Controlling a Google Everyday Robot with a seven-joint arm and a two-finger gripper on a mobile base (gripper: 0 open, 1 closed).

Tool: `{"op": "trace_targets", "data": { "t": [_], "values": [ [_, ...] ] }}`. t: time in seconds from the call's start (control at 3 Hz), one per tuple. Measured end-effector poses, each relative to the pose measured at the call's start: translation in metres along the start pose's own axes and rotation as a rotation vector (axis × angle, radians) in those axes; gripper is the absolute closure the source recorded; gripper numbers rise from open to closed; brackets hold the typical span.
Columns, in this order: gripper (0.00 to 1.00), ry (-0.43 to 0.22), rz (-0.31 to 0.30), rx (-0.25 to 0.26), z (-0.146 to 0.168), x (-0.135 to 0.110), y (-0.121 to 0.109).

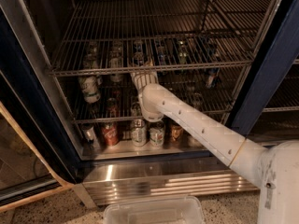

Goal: Pick pepsi can from middle shelf of fridge

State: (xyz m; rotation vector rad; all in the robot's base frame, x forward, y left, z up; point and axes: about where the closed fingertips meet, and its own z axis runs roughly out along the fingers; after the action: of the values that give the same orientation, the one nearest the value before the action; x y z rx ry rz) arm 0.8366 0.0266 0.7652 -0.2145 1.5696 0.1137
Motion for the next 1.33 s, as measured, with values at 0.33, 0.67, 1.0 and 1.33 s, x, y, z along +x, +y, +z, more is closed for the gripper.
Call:
{"op": "trace_targets", "data": {
  "t": [0.33, 0.67, 1.0, 1.33],
  "values": [
    [0.94, 0.0, 0.0, 0.0, 0.0, 0.0, 0.0],
    [1.0, -0.035, 0.028, 0.015, -0.018, -0.004, 0.001],
    [1.0, -0.081, 0.075, 0.03, -0.053, -0.014, -0.001],
    [1.0, -0.111, 0.144, 0.049, -0.1, -0.025, -0.007]
  ]
}}
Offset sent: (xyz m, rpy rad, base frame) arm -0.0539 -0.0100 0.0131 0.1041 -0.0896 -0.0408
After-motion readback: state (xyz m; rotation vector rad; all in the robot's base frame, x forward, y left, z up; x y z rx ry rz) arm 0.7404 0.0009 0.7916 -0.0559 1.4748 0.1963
